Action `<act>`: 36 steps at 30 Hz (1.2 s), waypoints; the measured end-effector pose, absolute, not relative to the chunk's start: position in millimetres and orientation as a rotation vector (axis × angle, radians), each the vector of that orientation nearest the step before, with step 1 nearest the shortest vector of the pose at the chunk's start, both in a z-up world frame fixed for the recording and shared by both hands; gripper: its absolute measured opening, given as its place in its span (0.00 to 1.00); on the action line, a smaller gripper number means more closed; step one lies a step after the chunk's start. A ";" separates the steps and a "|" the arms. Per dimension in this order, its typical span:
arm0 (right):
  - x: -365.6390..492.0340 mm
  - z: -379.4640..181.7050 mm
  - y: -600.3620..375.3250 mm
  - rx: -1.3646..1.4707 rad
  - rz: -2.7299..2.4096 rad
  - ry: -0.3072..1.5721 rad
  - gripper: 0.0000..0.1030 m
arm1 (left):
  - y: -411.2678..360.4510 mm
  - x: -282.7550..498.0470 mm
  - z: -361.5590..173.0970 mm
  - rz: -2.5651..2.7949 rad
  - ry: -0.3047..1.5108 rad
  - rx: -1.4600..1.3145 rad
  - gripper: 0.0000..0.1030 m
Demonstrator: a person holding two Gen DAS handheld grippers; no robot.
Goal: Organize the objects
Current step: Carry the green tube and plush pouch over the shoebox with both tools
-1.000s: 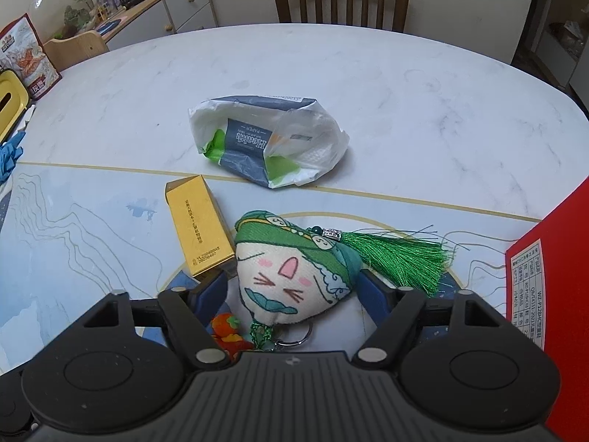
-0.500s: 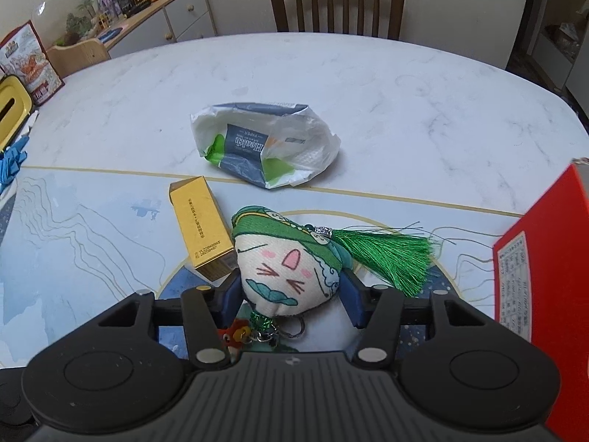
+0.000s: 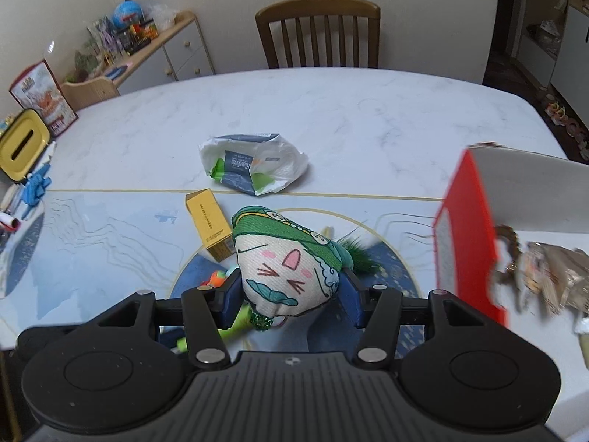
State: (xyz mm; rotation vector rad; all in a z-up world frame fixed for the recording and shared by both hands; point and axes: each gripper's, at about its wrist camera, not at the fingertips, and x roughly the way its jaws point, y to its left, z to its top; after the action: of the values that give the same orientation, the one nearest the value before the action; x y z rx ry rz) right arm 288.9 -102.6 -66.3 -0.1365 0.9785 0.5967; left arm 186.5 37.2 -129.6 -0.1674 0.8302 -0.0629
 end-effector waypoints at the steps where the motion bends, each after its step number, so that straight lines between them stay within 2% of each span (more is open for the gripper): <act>1: 284.5 -61.2 -108.7 -0.133 0.598 0.970 0.52 | 37.0 185.5 -127.5 -0.062 0.826 -0.166 0.15; 9: 256.2 -32.4 -157.1 -0.088 0.600 0.955 0.52 | 33.0 178.0 -125.1 -0.073 0.854 -0.199 0.15; 18: 226.5 -35.5 -188.1 -0.082 0.605 0.978 0.52 | 24.6 173.3 -146.7 -0.080 0.945 -0.168 0.15; 20: 222.5 -36.1 -191.5 -0.080 0.606 0.978 0.52 | 24.9 174.6 -148.0 -0.083 0.953 -0.168 0.21; 24: 216.8 -34.5 -199.6 -0.070 0.608 0.974 0.52 | 21.9 179.9 -147.0 -0.085 0.955 -0.134 0.28; 28: 212.8 -32.8 -207.0 -0.059 0.605 0.970 0.52 | 17.2 189.9 -147.7 -0.086 0.956 -0.112 0.46; 29: 212.1 -32.1 -208.9 -0.056 0.604 0.970 0.52 | 15.8 192.5 -148.0 -0.086 0.955 -0.108 0.48; 33: 208.6 -29.2 -216.6 -0.047 0.599 0.965 0.52 | 9.7 201.0 -149.0 -0.093 0.953 -0.089 0.48; 36: 206.9 -26.1 -223.3 -0.038 0.595 0.957 0.52 | 6.9 204.8 -149.3 -0.096 0.951 -0.089 0.43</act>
State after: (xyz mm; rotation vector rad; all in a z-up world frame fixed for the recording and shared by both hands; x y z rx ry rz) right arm 206.9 -223.3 -26.1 -0.0383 0.9571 0.5951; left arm 204.8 6.9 -149.3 -0.0892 0.9508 -0.0958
